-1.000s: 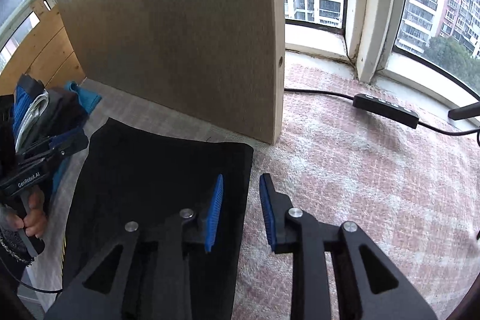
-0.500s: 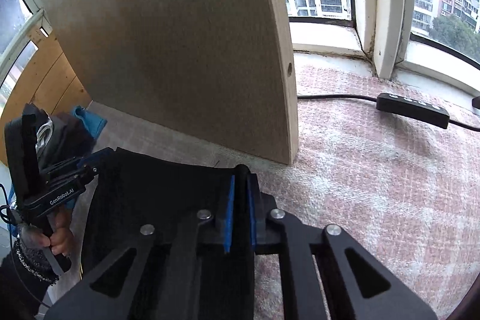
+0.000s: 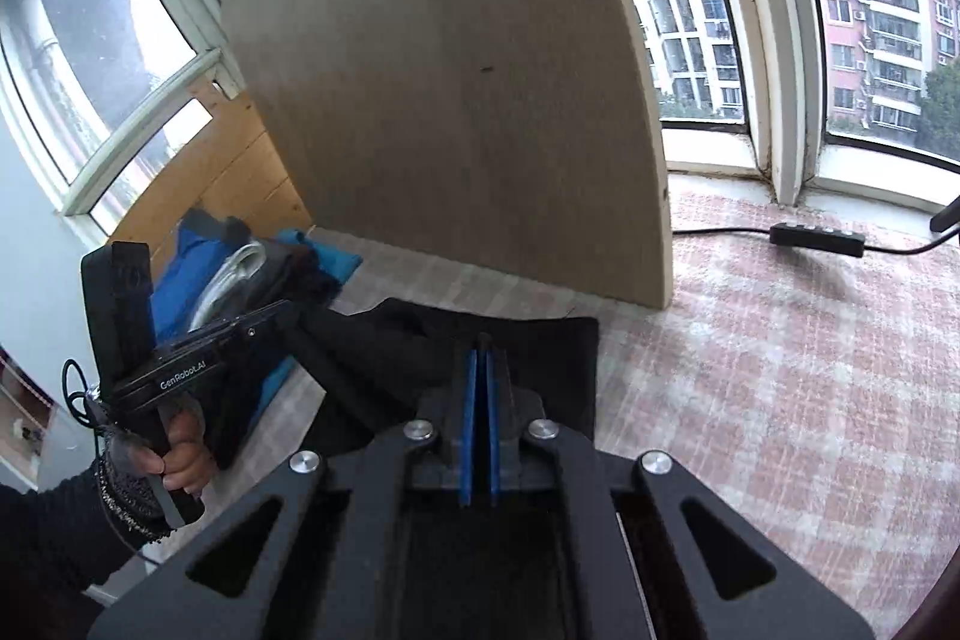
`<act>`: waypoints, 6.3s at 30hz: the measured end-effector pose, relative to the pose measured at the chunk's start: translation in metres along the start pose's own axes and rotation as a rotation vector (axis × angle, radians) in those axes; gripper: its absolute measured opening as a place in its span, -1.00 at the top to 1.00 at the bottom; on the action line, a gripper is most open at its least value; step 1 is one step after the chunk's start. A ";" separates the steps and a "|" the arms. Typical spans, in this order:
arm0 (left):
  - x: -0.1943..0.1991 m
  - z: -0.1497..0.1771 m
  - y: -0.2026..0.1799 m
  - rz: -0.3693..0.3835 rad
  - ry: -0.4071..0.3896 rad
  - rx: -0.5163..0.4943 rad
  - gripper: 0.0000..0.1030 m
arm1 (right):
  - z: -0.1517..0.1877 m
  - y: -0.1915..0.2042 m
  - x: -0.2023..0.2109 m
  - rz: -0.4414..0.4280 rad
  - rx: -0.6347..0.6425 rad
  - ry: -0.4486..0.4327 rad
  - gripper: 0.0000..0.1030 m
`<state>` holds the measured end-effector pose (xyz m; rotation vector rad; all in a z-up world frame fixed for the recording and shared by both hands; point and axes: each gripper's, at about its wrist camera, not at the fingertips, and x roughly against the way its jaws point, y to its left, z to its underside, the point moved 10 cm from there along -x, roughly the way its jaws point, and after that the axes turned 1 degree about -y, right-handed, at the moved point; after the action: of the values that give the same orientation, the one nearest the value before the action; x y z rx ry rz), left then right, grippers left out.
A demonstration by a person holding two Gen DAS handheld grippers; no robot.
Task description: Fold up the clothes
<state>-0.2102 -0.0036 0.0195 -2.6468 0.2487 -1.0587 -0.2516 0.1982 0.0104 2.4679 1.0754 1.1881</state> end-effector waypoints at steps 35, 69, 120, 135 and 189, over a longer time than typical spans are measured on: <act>0.196 0.181 -0.022 0.059 0.312 0.068 0.66 | 0.039 0.055 0.160 0.093 -0.029 -0.026 0.40; 0.185 0.299 -0.066 -0.030 0.385 0.099 0.77 | 0.313 0.091 0.075 0.232 -0.021 0.461 0.39; 0.058 0.183 0.001 -0.093 0.362 0.080 0.97 | 0.183 0.026 0.009 0.069 -0.056 0.309 0.83; 0.117 0.111 -0.008 0.021 0.062 0.186 0.98 | 0.133 0.050 0.057 0.020 -0.043 0.056 0.86; 0.104 -0.160 0.326 -0.398 -0.077 -0.023 0.97 | -0.106 0.214 -0.224 0.005 -0.139 0.103 0.87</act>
<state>-0.2650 -0.3702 0.0939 -2.8193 -0.2966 -1.0626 -0.3103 -0.1224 0.0442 2.3286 0.9763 1.3569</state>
